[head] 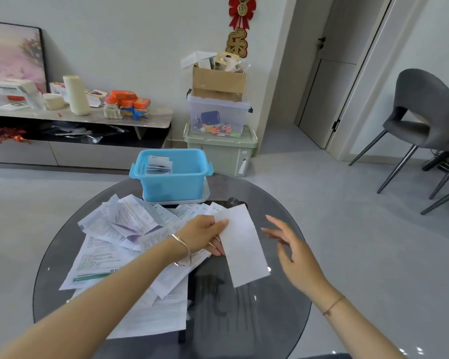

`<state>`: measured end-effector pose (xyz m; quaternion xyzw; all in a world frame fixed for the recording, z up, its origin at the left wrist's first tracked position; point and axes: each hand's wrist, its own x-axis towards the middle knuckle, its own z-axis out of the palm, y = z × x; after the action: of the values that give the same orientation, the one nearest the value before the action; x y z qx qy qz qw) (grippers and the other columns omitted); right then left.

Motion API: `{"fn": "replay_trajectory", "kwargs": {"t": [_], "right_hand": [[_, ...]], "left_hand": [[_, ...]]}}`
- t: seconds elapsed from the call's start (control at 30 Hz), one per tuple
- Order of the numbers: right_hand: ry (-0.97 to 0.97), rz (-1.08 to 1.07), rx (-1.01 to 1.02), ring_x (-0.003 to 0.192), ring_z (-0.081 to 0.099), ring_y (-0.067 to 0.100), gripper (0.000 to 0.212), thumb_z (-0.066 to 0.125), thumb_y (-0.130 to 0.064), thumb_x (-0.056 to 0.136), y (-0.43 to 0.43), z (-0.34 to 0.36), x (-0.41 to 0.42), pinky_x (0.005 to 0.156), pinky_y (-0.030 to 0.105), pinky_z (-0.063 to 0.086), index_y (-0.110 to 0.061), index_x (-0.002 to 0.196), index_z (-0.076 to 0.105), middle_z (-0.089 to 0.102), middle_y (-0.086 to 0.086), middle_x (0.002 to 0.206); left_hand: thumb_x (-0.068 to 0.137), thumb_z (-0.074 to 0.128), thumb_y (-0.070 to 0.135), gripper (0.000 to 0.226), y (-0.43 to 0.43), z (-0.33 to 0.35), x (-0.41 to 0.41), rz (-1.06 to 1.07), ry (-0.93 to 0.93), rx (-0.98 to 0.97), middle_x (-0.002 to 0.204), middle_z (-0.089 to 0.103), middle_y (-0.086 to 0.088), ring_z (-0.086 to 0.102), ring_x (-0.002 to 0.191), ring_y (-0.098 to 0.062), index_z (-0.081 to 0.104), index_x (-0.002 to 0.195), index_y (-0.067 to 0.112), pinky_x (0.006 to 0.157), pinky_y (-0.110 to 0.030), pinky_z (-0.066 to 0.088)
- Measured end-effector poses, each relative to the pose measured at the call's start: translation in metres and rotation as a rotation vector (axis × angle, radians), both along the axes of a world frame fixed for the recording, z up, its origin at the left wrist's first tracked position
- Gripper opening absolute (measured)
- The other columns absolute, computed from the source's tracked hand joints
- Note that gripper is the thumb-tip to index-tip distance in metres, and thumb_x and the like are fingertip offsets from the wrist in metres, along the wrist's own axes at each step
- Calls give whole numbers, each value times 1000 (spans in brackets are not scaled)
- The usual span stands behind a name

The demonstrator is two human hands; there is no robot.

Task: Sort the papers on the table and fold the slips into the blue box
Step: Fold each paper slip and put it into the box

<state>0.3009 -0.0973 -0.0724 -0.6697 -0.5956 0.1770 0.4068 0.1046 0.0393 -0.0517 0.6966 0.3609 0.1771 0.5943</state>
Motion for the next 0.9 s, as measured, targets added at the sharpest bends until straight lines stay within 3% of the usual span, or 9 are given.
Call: {"fn": "replay_trajectory", "kwargs": {"t": [0.1,0.2,0.3,0.4,0.5,0.6,0.7,0.8,0.9], "right_hand": [[63,112,-64,112,57,-3,68,40,9,94,-6,0,-1,96,9,38,-40,140,37,65,-22,116],[95,163,-133,109,60,-2,60,39,11,92,-7,-5,-3,99,18,42,-36,124,56,68,-22,110],[101,153,-169,105,62,-4,50,48,8,91,-5,-13,-2,94,18,46,-34,109,68,69,-23,107],[84,124,-199,92,65,-5,41,60,2,87,-4,-19,-1,82,11,46,-35,102,69,71,-20,99],[-36,100,-242,83,62,-9,27,69,-14,86,-2,-25,-1,72,5,43,-34,104,70,69,-20,96],[-170,77,-253,84,59,-6,23,70,-24,85,-2,-29,2,73,11,46,-36,105,71,65,-25,95],[-374,134,-199,88,52,3,19,71,-29,84,0,-32,3,74,24,48,-34,102,72,57,-22,88],[-530,214,-90,83,42,6,12,72,-33,82,3,-37,4,72,19,37,-31,93,74,48,-18,86],[-339,136,-65,83,49,6,13,69,-32,85,8,-44,2,77,20,39,-21,82,73,58,-16,88]], "left_hand": [[100,44,31,34,-1,0,5,-6,105,13,80,69,-12,64,51,-11,57,86,3,52,-21,54],[100,46,32,33,-1,-10,10,27,202,72,75,67,-13,61,46,-10,56,83,5,50,-21,53],[99,47,29,23,-6,-15,15,67,222,97,65,64,-7,58,43,-8,55,100,8,49,-20,53],[99,47,30,33,-12,-23,14,124,225,227,106,65,-4,67,76,-17,44,130,20,76,-30,57],[102,40,26,41,-20,-35,1,-45,373,567,144,42,3,50,121,-17,37,143,24,105,-27,36],[103,31,23,41,-30,-47,-13,-324,497,728,147,42,4,39,133,-15,42,142,30,113,-25,27],[104,27,22,45,-33,-56,-19,-471,625,905,156,24,11,21,143,-11,30,148,32,116,-23,8],[104,28,19,48,-35,-58,-20,-517,670,946,158,19,9,14,146,-14,24,150,30,117,-26,4],[98,34,9,57,-32,-58,-22,-438,598,836,152,34,-1,28,138,-20,21,151,28,114,-29,15]]}}
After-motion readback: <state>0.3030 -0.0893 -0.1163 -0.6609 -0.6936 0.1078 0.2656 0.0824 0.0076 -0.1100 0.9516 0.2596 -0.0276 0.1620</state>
